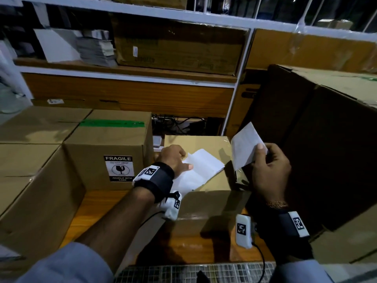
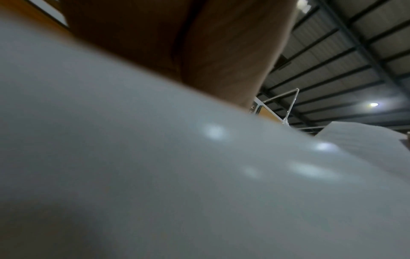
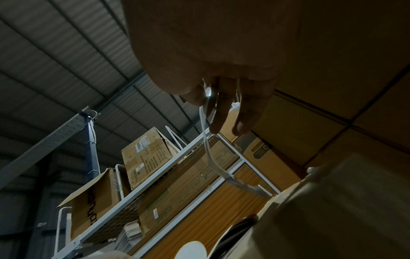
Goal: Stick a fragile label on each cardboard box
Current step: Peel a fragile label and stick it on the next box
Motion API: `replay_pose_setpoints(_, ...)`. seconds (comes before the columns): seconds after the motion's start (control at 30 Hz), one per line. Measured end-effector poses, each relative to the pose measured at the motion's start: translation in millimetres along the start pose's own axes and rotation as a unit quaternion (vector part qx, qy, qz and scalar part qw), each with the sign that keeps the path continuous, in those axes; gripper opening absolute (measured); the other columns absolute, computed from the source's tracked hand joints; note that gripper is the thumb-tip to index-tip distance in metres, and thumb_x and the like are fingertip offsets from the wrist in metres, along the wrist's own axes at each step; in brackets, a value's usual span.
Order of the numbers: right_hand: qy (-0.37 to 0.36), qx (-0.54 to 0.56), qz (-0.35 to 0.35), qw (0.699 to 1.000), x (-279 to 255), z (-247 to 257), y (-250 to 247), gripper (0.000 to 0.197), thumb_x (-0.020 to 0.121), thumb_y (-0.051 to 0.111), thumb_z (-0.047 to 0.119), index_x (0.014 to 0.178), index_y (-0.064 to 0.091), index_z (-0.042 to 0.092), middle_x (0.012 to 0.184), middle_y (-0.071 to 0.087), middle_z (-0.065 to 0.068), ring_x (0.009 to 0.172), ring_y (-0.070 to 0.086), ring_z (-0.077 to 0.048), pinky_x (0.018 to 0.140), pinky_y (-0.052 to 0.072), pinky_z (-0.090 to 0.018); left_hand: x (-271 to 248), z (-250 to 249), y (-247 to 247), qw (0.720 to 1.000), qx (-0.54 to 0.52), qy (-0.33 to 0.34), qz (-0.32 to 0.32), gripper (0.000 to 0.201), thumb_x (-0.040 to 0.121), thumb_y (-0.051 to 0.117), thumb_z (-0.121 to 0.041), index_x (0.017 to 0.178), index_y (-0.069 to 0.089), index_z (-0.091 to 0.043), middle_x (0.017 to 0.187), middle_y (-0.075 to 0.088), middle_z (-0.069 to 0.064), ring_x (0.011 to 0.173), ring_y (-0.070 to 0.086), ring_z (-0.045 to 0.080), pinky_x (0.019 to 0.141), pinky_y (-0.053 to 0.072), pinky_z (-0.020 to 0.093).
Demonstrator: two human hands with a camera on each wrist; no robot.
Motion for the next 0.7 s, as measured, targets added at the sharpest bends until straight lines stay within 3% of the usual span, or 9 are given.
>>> replay_pose_setpoints(0.1,0.003,0.013,0.008,1.0,-0.4,-0.2,4.1,0.027,0.106,0.049,0.048,0.107,0.061,0.025,0.096,0.057,0.021,0.086,0.061,0.013,0.059,0.056,-0.027,-2.4,7.5,-8.4,1.0,-0.009,-0.029,-0.005,0.034,0.069,0.096,-0.029,0.081,0.065,-0.024,0.097,0.073,0.001,0.091,0.068,0.02,0.084,0.057,0.031)
replay_pose_setpoints(0.2,0.009,0.018,0.013,1.0,-1.0,-1.9,8.5,0.027,0.106,0.05,0.049,0.106,0.061,0.025,0.098,0.058,0.023,0.087,0.062,0.008,0.062,0.062,-0.034,-9.5,13.3,-18.9,0.998,-0.021,-0.045,-0.034,0.034,0.068,0.097,-0.026,0.081,0.066,-0.02,0.098,0.073,0.002,0.095,0.069,0.021,0.086,0.059,0.034)
replay_pose_setpoints(0.37,0.012,0.019,0.021,1.0,-8.2,-2.0,16.3,0.022,0.107,0.051,0.045,0.104,0.062,0.026,0.094,0.058,0.022,0.084,0.063,0.008,0.061,0.062,-0.034,-25.3,6.7,-15.4,0.997,0.066,-0.033,-0.037,0.035,0.084,0.081,-0.033,0.11,0.068,-0.013,0.127,0.065,0.013,0.123,0.057,0.033,0.1,0.051,0.042)
replay_pose_setpoints(0.47,0.0,0.017,0.019,1.0,-12.6,0.6,16.8,0.026,0.107,0.049,0.045,0.107,0.063,0.022,0.095,0.057,0.022,0.087,0.063,0.002,0.058,0.058,-0.027,-32.0,-13.3,-7.8,0.993,0.118,0.012,-0.025,0.055,0.089,0.062,-0.015,0.142,0.047,-0.02,0.136,0.056,0.011,0.126,0.052,0.037,0.102,0.05,0.048)
replay_pose_setpoints(0.53,-0.009,0.018,0.019,1.0,-14.3,2.7,15.3,0.027,0.107,0.049,0.045,0.107,0.062,0.022,0.096,0.057,0.022,0.089,0.063,0.001,0.057,0.055,-0.023,-38.6,-28.9,4.4,0.988,0.149,0.036,0.001,0.065,0.091,0.052,-0.014,0.153,0.036,-0.026,0.142,0.05,0.01,0.131,0.045,0.037,0.105,0.044,0.05)
replay_pose_setpoints(0.6,-0.015,0.017,0.02,1.0,-14.4,4.3,13.0,0.024,0.107,0.049,0.045,0.107,0.061,0.024,0.097,0.058,0.021,0.089,0.063,0.002,0.056,0.053,-0.019,-46.1,-41.8,17.3,0.981,0.187,0.048,0.023,0.053,0.098,0.044,-0.033,0.15,0.04,-0.026,0.147,0.047,0.011,0.132,0.039,0.036,0.105,0.036,0.051)
replay_pose_setpoints(0.63,-0.016,0.015,0.021,1.0,-13.9,4.2,11.3,0.024,0.107,0.049,0.045,0.108,0.061,0.024,0.099,0.058,0.019,0.089,0.063,0.003,0.054,0.052,-0.017,-48.6,-41.9,25.1,0.977,0.208,0.041,0.035,0.056,0.1,0.039,-0.052,0.148,0.043,-0.024,0.149,0.045,0.011,0.132,0.037,0.035,0.104,0.034,0.052)
replay_pose_setpoints(0.7,-0.014,0.014,0.022,1.0,-12.8,3.2,9.3,0.025,0.107,0.049,0.043,0.109,0.062,0.022,0.103,0.06,0.014,0.088,0.061,0.005,0.052,0.051,-0.015,-53.0,-39.5,37.9,0.965,0.257,0.031,0.053,0.093,0.084,0.031,-0.088,0.15,0.041,-0.022,0.151,0.041,0.014,0.132,0.036,0.037,0.102,0.033,0.054)
Point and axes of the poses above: each hand's wrist, its own x-axis towards the middle knuckle, its own y-axis out of the palm, z = x × y, the point moved 10 cm from there along x, towards the middle knuckle
